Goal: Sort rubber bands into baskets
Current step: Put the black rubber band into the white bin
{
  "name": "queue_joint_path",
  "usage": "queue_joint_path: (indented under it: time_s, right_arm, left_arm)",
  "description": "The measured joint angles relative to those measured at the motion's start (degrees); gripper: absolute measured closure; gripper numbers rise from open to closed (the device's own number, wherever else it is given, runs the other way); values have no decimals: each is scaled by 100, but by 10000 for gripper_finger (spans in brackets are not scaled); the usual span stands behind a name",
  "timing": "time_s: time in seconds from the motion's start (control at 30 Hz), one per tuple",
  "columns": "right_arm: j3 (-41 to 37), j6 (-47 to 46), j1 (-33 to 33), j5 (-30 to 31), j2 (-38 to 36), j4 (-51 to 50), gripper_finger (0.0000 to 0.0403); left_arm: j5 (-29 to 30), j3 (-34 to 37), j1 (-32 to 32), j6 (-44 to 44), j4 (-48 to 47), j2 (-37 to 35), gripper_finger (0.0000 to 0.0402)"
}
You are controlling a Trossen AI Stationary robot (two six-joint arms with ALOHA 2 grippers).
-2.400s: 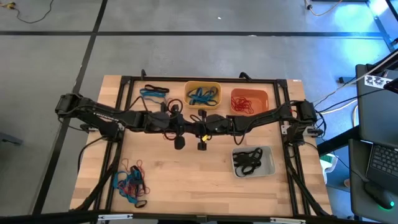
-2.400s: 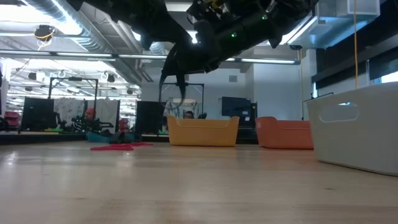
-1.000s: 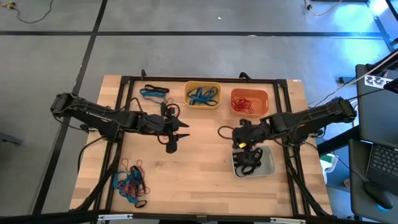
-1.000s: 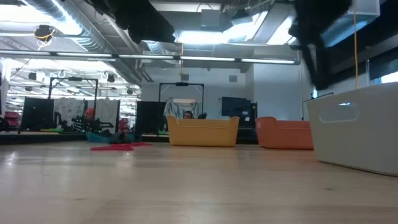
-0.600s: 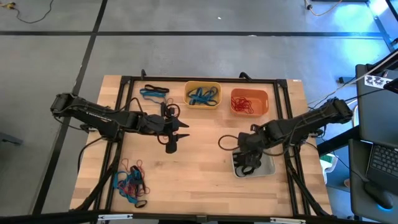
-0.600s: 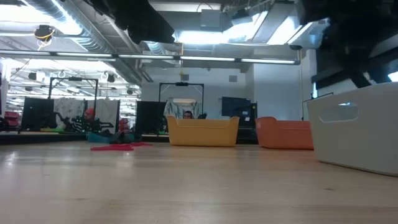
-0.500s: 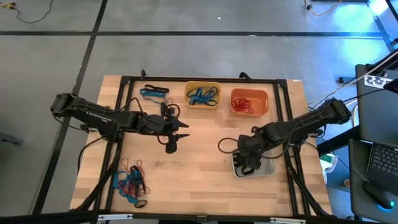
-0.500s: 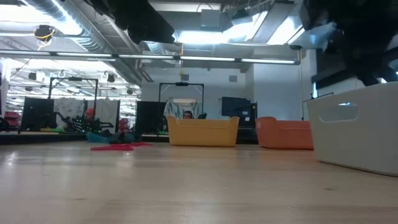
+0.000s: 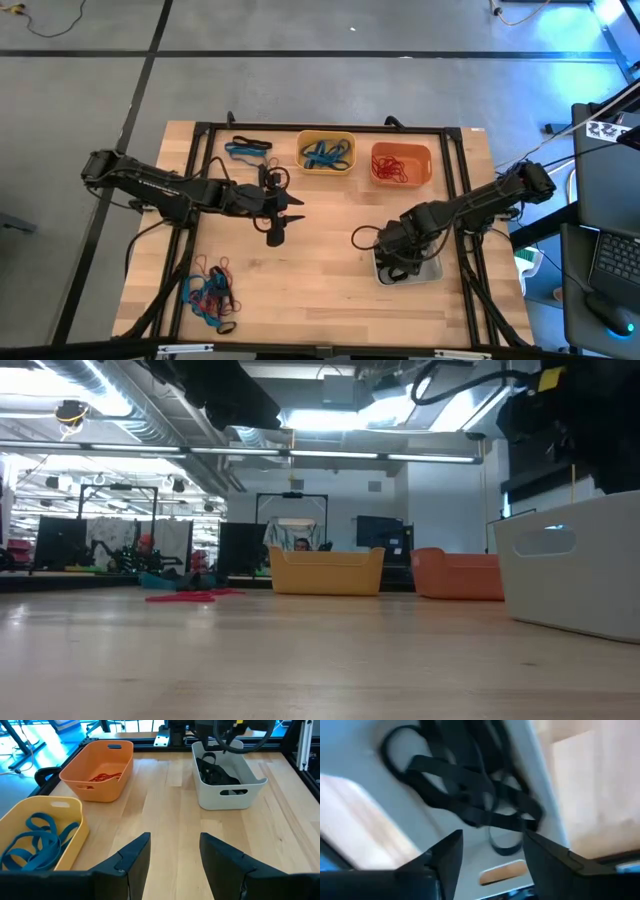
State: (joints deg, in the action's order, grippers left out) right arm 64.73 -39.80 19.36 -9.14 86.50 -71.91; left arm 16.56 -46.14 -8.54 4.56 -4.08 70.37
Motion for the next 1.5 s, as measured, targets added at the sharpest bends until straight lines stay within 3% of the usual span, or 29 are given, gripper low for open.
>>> queue_joint_path:
  time_s: [0.3,0.4,0.6,0.9,1.07,1.23,1.5]
  right_arm:
    - [452,716,-395,0,0,0,212]
    - [772,1079,-487,490,0,120,219]
    - [1015,2016,-488,2158,-2,1123,220]
    - [493,2930,-491,3326,-4,2926,219]
    - [-12,2989,-491,3455,-4,3837,219]
    - [-431,3215,-491,3453,-4,4761,219]
    - [-522,3317,-641,3455,-4,5126,219]
  left_arm:
    - [30,-1,8,3,-392,2,233]
    - [81,-1,78,120,-584,2,233]
    - [525,-1,382,586,-1147,2,233]
    - [1328,-1,965,1930,-2189,2,233]
    - [1709,167,1321,2560,-2541,0,233]
    - [1716,499,1775,3051,-2555,2,233]
    - [1404,936,2412,3362,-2535,2,233]
